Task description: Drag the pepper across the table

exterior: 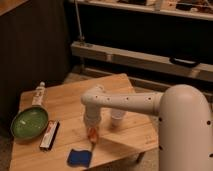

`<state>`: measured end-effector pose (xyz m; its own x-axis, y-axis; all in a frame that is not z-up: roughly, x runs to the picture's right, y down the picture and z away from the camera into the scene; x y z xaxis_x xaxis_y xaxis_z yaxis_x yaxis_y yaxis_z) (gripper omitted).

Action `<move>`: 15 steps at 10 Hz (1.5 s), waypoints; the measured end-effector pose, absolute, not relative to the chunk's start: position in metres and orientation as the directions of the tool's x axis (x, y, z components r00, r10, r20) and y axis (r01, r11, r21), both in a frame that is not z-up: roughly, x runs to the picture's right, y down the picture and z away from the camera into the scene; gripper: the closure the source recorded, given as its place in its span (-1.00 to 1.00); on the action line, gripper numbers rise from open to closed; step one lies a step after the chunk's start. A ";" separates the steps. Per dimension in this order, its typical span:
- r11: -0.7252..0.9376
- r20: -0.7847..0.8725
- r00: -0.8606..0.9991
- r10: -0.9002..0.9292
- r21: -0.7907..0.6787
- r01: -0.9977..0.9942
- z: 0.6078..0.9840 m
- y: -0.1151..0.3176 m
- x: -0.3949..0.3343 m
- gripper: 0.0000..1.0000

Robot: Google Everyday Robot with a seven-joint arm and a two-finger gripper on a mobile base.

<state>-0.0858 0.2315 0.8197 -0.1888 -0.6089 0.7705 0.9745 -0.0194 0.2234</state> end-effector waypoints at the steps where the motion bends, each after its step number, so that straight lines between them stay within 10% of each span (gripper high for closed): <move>1: -0.031 0.765 -0.199 -0.613 0.229 0.973 0.824 0.227 -0.089 0.81; 15: -0.060 0.745 -0.252 -0.618 0.275 0.960 0.847 0.201 -0.111 0.81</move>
<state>-0.1111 0.2008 0.8467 -0.2522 -0.6176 0.7450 0.9596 -0.0603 0.2748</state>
